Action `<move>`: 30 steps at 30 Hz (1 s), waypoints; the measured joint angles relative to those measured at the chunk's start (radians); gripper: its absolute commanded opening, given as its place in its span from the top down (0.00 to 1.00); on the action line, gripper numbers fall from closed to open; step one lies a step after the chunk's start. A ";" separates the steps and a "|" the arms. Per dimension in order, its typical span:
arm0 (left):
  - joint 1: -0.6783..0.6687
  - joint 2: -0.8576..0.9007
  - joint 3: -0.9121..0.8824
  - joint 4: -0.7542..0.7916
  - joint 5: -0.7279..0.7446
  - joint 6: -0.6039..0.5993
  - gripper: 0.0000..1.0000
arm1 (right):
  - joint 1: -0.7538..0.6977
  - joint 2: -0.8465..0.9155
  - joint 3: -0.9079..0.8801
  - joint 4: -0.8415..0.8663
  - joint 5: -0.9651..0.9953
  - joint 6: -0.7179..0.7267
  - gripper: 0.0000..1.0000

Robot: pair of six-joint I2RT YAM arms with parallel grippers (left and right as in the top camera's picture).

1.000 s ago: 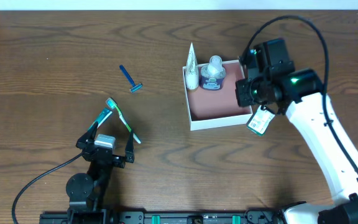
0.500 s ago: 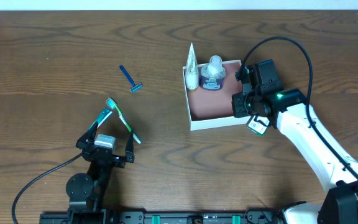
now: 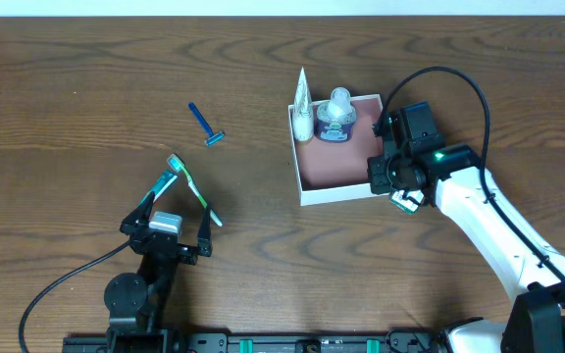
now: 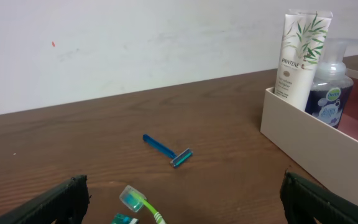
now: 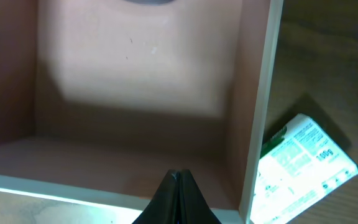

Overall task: Pack container
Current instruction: 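Move right gripper to the green-white soap bar box and grasp it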

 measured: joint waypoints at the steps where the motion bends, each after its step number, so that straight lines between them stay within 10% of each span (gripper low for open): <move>1: 0.000 0.000 0.000 0.000 0.000 0.000 0.02 | 0.000 0.000 0.000 -0.011 0.000 0.003 0.99; 30: 0.000 0.000 0.000 0.000 0.000 0.000 0.02 | 0.012 0.000 0.000 -0.040 -0.038 0.036 0.99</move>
